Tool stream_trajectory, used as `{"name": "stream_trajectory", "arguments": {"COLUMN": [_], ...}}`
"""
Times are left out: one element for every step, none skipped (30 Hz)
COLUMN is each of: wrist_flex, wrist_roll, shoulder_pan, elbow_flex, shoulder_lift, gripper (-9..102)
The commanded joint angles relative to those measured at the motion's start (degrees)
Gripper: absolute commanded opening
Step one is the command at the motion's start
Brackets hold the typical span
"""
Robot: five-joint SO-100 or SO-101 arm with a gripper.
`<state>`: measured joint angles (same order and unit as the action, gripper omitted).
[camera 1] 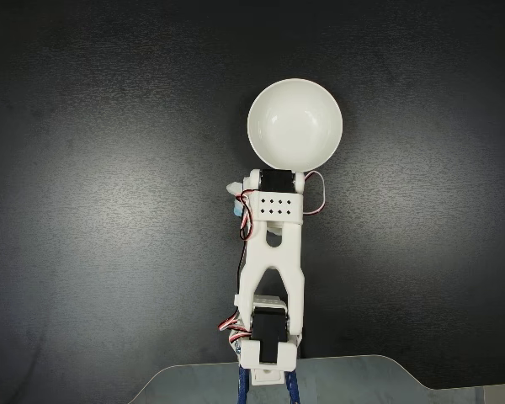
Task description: Grasp a skyblue doll and put it in the white bowl.
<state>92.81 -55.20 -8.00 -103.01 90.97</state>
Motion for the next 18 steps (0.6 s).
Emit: {"name": "stream_trajectory", "arguments": {"wrist_flex": [-0.7, -0.7, -0.79, -0.79, -1.05, -1.58, -2.29, -3.08, -3.69, -3.96, -3.96, -4.04, -4.04, -4.04, -4.04, -4.04, -4.04, -4.04], "wrist_roll": [0.26, 0.26, 0.26, 0.0, 0.0, 0.0, -0.18, -0.26, -0.44, -0.53, -0.62, -0.62, -0.7, -0.7, -0.79, -0.88, -0.88, -0.88], "shoulder_pan": [-0.62, -0.7, -0.79, -0.79, -0.79, -0.79, -0.88, -0.97, -1.05, -1.14, -1.58, -2.2, -2.9, -3.43, -3.96, -4.57, -5.36, -6.24], "elbow_flex": [0.44, 0.44, 0.44, 0.44, 0.44, 0.53, 0.53, 0.44, 0.44, 0.44, 0.44, 0.44, 0.44, 0.44, 0.44, 0.44, 0.44, 0.44], "shoulder_lift": [0.35, 0.35, 0.35, 0.26, 0.0, -0.44, -0.7, -0.88, -0.97, -0.97, -0.97, -0.97, -0.97, -0.97, -1.05, -1.05, -1.05, -1.05], "gripper": [58, 58, 58, 58, 58, 58, 58, 58, 58, 58, 58, 58, 58, 58, 58, 58, 58, 58]}}
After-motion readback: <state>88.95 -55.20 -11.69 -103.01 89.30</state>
